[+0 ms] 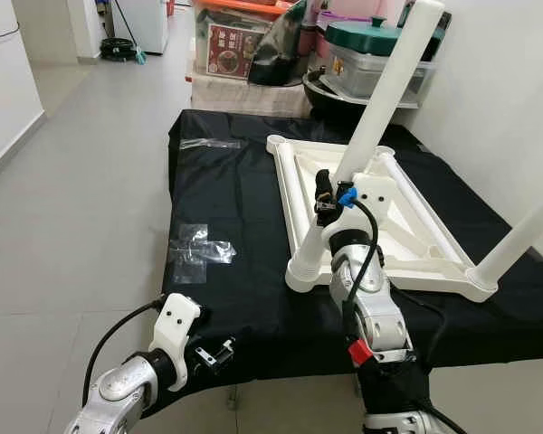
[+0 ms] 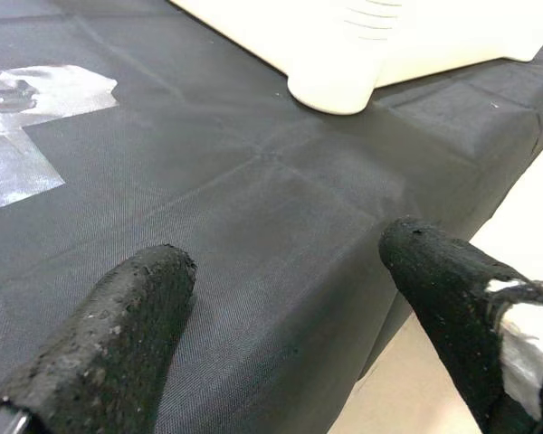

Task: Building children table

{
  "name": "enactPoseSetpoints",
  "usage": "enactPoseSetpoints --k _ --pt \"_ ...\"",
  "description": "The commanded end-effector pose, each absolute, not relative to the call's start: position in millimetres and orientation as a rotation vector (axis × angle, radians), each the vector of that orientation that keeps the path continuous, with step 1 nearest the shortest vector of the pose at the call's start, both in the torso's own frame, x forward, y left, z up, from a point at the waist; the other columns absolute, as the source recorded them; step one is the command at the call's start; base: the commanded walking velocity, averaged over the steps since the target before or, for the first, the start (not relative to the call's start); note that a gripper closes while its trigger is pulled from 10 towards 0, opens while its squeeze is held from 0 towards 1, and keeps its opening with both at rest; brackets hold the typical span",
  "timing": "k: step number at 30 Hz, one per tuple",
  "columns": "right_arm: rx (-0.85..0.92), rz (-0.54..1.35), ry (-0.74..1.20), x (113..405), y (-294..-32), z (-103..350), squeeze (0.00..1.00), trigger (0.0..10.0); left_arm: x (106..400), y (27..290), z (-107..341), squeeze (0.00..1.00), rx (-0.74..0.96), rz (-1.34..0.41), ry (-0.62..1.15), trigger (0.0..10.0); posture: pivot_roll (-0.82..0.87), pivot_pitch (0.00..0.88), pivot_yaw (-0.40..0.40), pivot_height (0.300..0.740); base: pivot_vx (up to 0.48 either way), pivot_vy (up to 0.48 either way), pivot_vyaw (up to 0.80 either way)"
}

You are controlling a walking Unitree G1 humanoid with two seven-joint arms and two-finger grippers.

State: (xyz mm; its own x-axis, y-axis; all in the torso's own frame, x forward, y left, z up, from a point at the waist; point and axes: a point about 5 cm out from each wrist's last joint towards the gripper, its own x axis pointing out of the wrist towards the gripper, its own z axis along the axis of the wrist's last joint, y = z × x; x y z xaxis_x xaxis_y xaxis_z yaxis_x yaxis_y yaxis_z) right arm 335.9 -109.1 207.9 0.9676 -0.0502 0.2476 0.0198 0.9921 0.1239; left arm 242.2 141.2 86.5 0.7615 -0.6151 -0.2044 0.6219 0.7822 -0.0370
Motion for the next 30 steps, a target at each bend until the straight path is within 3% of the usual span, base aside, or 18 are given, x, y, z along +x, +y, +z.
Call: enactPoseSetpoints --k 1,3,4,5,6,7,30 --pt "0.089 -0.061 -0.206 335.4 -116.9 195.5 0.0 0.0 243.2 141.7 84.7 0.0 0.049 -0.677 0.216 10.0 0.04 0.0 -0.138 0.74 0.0 0.0 0.0" --pt "0.086 -0.058 -0.206 335.5 -116.7 195.7 0.0 0.0 243.3 141.7 84.7 0.0 0.049 -0.677 0.217 10.0 0.04 0.0 -0.138 0.74 0.0 0.0 0.0" --pt "0.078 -0.057 -0.199 335.9 -116.3 195.1 0.0 0.9 243.4 141.7 84.7 0.0 0.049 -0.677 0.217 10.0 0.04 0.0 -0.137 0.74 0.0 0.0 0.0" --pt "0.078 -0.057 -0.199 335.9 -116.3 195.1 0.0 0.9 243.4 141.7 84.7 0.0 0.049 -0.677 0.217 10.0 0.04 0.0 -0.137 0.74 0.0 0.0 0.0" --pt "0.072 -0.052 -0.188 336.4 -115.6 194.3 0.0 7.8 243.5 141.6 84.7 0.0 0.049 -0.678 0.217 10.0 0.04 0.0 -0.137 0.74 0.0 0.0 0.0" --pt "0.065 -0.049 -0.177 337.0 -115.0 193.5 0.0 10.0 243.5 141.6 84.7 0.0 0.049 -0.678 0.217 10.0 0.04 0.0 -0.137 0.74 0.0 0.0 0.0" --pt "0.07 -0.055 -0.196 339.6 -116.0 200.6 0.0 10.0 244.9 141.3 83.6 0.0 0.049 -0.681 0.218 10.0 0.04 0.0 -0.138 0.74 0.0 0.0 0.0"
